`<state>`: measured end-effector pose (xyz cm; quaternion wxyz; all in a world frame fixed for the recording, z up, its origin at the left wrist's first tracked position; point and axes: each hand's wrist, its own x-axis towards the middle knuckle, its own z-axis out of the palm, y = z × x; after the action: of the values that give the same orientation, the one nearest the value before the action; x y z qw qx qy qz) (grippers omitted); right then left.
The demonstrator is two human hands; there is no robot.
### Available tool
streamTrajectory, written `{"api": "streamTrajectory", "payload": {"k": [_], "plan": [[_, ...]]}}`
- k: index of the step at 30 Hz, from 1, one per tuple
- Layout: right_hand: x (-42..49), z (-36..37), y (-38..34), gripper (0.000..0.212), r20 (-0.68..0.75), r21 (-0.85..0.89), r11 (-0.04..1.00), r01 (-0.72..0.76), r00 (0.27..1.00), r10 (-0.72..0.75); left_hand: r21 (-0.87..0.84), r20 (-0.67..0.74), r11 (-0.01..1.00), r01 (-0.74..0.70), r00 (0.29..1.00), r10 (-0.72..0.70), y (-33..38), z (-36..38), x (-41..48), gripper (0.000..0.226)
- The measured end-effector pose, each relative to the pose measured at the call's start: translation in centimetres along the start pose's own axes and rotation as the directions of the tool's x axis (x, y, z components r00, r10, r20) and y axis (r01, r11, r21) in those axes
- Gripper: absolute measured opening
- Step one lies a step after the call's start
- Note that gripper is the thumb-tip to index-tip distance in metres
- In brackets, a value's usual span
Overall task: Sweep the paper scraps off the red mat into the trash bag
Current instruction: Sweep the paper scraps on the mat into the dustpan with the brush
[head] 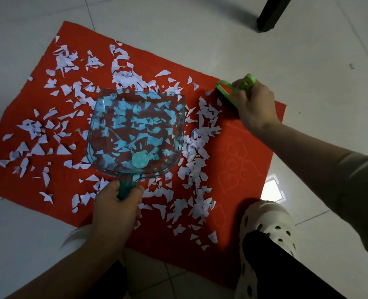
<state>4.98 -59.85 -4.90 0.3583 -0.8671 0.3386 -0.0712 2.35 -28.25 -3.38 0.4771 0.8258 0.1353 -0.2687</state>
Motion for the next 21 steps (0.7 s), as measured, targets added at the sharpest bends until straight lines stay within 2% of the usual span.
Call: {"api": "streamTrajectory", "payload": {"k": [4, 7, 11, 15, 18, 21], "plan": [[-0.6, -0.1, 0.6, 0.03, -0.2, 0.063, 0.998, 0.004, 0.98, 0.009, -0.023, -0.014, 1.0, 0.013, 1.0, -0.013, -0.3, -0.4, 0.2, 0.019], [-0.1, -0.5, 1.2, 0.03, -0.266, 0.026, 0.999, -0.039, 0.963, 0.045, -0.009, -0.024, 1.0, -0.003, 1.0, 0.003, -0.3, -0.6, 0.2, 0.018], [0.5, 0.4, 1.4, 0.031, -0.151, -0.013, 0.994, -0.11, 0.983, 0.107, -0.007, -0.033, 1.0, -0.004, 0.999, 0.004, -0.3, -0.6, 0.1, 0.018], [-0.5, 1.3, -0.1, 0.03, 0.004, -0.014, 1.0, 0.022, 1.0, -0.022, -0.032, -0.026, 0.999, -0.004, 1.0, 0.003, -0.1, -0.6, -0.1, 0.017], [-1.2, 1.0, -0.6, 0.03, -0.027, 0.064, 0.996, 0.054, 0.998, -0.053, -0.047, -0.038, 0.999, 0.003, 0.999, -0.005, -0.1, -0.6, 0.0, 0.018], [-0.8, 0.3, 0.0, 0.029, -0.119, 0.01, 1.0, -0.014, 0.993, 0.015, -0.045, -0.035, 0.999, -0.001, 0.999, -0.001, 0.0, -0.6, -0.1, 0.02]]}}
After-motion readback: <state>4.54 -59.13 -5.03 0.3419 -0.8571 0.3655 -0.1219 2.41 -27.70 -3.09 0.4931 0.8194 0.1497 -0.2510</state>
